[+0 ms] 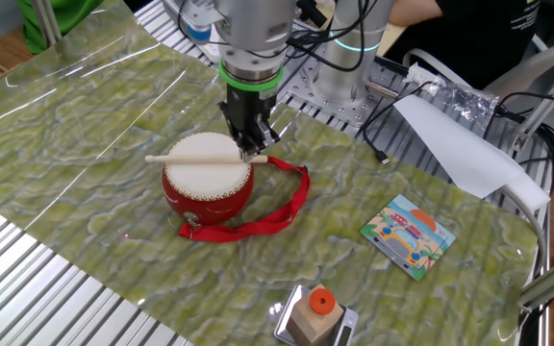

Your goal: Play the drum

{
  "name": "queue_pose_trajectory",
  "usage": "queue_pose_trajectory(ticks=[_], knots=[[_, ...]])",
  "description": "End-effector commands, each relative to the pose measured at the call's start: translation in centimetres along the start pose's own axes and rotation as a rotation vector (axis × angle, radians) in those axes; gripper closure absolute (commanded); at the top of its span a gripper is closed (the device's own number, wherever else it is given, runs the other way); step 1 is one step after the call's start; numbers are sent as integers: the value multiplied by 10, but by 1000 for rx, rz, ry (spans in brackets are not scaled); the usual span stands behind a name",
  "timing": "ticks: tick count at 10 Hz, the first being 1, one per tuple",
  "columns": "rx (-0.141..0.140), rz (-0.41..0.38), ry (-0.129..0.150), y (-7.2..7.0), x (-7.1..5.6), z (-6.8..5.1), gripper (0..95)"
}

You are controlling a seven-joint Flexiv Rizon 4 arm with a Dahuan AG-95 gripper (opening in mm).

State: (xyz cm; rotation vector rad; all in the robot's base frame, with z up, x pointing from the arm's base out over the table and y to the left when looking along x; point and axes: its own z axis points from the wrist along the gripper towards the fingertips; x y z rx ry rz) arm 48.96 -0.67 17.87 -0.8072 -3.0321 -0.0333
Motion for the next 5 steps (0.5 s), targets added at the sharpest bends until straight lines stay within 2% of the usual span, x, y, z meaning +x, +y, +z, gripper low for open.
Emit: queue_pose_trajectory(ticks=[1,3,5], knots=[[-4,166,1,-7,5,-4,950],[-8,207,4,-11,7,-6,950],[-18,213,8,-16,10,-8,950]])
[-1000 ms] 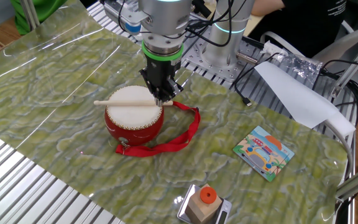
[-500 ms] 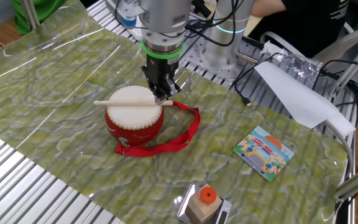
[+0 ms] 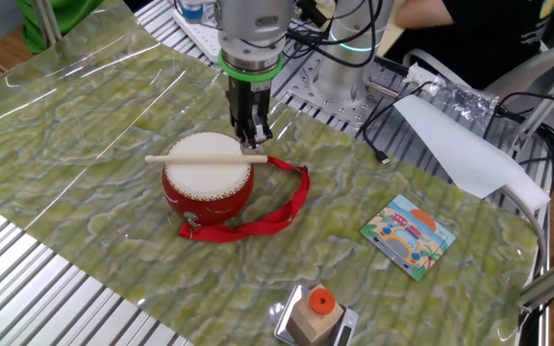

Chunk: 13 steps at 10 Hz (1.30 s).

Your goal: Play the drum

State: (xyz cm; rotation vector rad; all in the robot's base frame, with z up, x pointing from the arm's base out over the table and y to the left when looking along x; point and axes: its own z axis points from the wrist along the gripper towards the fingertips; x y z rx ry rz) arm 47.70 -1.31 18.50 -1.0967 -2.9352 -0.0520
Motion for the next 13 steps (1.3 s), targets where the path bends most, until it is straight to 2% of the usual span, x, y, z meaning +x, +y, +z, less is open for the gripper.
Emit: queue_pose_trajectory(ticks=[1,4,6,11,12,13], knots=[[-9,18,4,-7,2,-2,950],[-13,36,0,-7,2,-1,950],[-23,63,7,-7,3,-1,950],[-29,27,5,-7,3,0,950],[-32,13,7,-7,3,0,950],[-52,10,28,-7,3,0,950]])
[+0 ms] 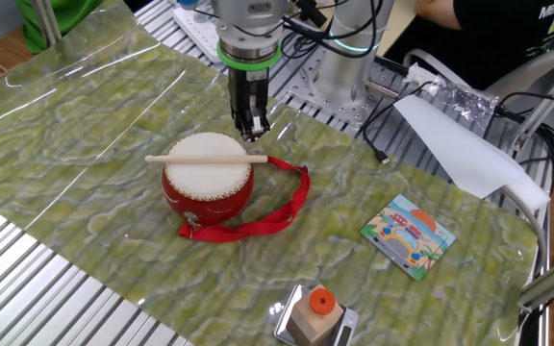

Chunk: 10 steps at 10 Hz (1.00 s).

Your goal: Play the drum

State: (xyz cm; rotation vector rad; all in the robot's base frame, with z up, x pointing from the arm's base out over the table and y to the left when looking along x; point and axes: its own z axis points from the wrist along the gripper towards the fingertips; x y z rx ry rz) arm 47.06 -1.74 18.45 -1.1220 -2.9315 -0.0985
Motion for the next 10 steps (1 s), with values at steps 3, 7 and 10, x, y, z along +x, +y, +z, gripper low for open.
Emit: queue_pose_trajectory(ticks=[3,7,10], knots=[[-52,40,50,0,1,0,950],[-49,33,53,0,0,0,950],[-33,50,37,0,0,0,950]])
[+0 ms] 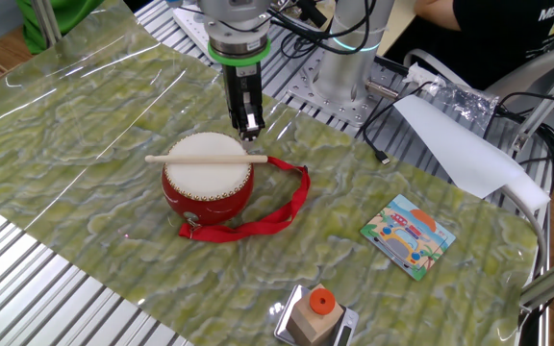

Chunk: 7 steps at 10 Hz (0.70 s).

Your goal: Play the drum

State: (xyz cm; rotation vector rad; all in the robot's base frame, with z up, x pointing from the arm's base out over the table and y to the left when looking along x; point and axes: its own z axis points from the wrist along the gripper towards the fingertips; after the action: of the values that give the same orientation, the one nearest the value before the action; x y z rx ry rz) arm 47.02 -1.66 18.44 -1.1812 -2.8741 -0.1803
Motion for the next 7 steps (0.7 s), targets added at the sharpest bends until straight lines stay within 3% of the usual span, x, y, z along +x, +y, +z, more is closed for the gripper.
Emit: queue_pose_trajectory(ticks=[1,4,7], knots=[[8,16,-5,0,-1,0,950],[18,45,-18,0,-1,0,950],[49,30,-48,0,-1,0,950]])
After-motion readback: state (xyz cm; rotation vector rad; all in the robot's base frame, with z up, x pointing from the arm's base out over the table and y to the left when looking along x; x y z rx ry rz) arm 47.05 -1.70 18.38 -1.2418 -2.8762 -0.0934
